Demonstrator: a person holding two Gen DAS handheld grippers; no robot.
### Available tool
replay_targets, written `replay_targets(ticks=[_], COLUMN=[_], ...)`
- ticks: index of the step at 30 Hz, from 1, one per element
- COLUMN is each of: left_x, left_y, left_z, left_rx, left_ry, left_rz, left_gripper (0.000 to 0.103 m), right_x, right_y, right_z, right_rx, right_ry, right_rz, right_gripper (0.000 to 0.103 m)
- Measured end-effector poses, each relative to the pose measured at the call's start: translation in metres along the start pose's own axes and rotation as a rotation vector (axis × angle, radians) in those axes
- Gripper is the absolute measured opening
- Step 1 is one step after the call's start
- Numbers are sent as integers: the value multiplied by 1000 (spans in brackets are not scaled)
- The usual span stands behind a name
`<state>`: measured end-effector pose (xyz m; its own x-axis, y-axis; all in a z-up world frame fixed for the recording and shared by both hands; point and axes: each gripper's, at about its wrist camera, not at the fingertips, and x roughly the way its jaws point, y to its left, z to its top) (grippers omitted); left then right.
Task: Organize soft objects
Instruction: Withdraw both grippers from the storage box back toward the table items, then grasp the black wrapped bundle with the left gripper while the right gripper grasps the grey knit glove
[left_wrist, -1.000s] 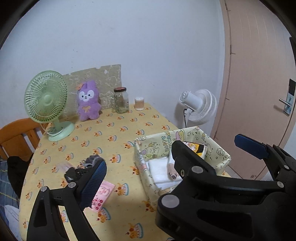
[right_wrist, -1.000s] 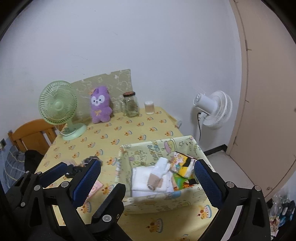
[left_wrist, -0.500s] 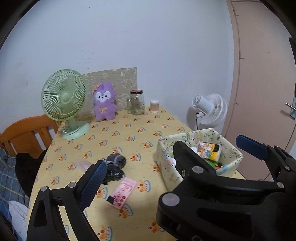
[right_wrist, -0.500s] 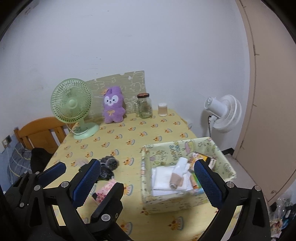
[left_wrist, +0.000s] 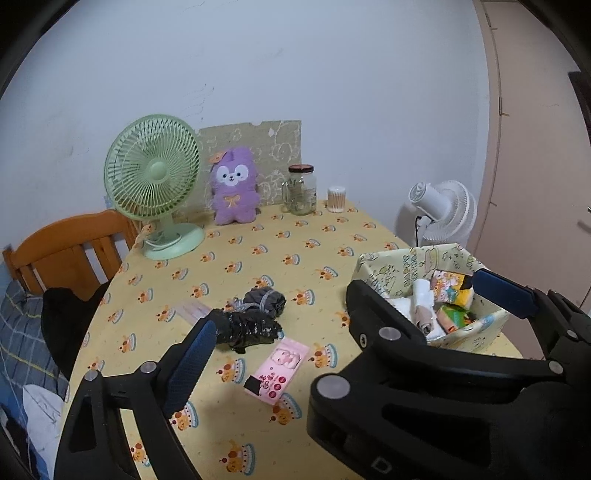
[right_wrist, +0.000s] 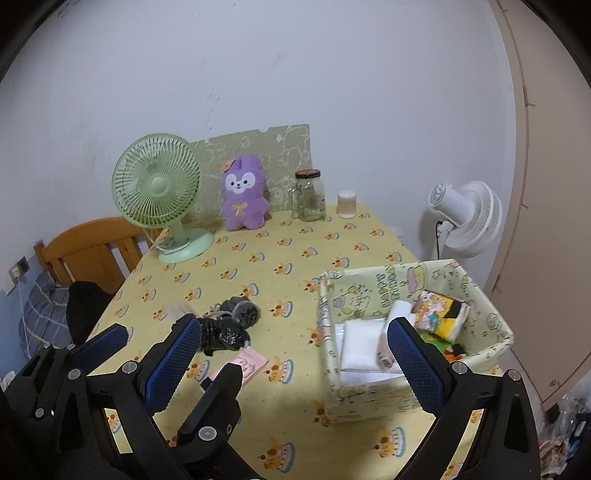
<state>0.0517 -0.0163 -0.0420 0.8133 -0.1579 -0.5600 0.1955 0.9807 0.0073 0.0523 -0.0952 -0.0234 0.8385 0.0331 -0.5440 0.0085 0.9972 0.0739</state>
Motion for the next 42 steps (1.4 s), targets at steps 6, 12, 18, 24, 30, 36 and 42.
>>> replay_targets(ticks=[6, 12, 18, 24, 30, 36, 42], left_x=[15, 34, 55, 76, 94, 111, 125], left_y=[14, 30, 47, 58, 67, 74, 79], left_z=[-8, -13, -20, -23, -23, -22, -21], left_rx=[-23, -57, -90, -106, -102, -95, -85], left_ry=[27, 78, 116, 137, 149, 163, 179], left_rz=[17, 49, 64, 73, 94, 104, 85], left_gripper=[88, 85, 85, 84, 80, 73, 53], right_x=[21, 43, 69, 94, 117, 134, 147], right_y=[14, 22, 37, 45, 50, 51, 52], right_z=[-5, -9, -10, -12, -13, -14, -14], right_rx=[-28, -43, -104, -126, -146, -121, -125], right_ry=[29, 61, 95, 122, 160, 189, 205], right_rz=[21, 42, 71, 89, 114, 120, 112], right_gripper=[102, 101, 95, 90, 83, 83, 83])
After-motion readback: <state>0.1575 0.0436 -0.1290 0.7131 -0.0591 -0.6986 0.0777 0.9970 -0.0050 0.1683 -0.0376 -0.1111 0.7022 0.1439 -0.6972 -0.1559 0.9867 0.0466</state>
